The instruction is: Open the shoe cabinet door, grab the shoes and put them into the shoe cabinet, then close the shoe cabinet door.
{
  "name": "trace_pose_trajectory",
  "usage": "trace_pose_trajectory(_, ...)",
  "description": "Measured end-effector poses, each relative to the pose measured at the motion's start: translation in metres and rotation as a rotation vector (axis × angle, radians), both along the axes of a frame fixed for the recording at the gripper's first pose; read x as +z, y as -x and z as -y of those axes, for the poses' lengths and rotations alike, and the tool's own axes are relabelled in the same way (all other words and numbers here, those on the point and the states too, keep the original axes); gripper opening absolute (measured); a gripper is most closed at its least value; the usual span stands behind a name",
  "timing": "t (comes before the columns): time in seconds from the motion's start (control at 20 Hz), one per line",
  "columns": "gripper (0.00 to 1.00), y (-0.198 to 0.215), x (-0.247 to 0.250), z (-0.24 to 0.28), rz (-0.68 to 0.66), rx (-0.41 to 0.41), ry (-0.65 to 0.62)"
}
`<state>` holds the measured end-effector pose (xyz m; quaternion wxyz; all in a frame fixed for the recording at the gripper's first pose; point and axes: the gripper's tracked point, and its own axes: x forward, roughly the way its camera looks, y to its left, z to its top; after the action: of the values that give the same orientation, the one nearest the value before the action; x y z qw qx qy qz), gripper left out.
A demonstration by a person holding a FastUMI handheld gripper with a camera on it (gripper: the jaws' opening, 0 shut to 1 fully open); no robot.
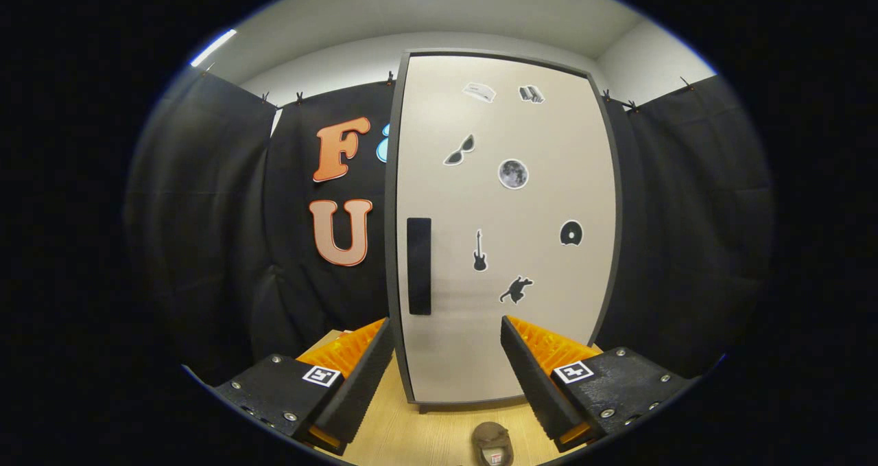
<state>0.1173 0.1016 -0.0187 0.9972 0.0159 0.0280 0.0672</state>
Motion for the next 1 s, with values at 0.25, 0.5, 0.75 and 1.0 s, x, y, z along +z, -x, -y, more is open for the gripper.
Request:
trace_pose_trajectory(0.25, 0.97, -0.044, 0.003, -0.026, 0.009, 0.019, -0.005)
trace_pose_trajectory(0.5, 0.97, -0.085, 0.005, -0.038, 0.007, 0.015, 0.000)
trace_pose_trajectory(0.75, 0.95, -0.111, 0.006, -0.044, 0.002, 0.004, -0.009)
trace_pose_trajectory(1.0, 0.78, -0.126, 0.006, -0.048, 0.002, -0.009, -0.007)
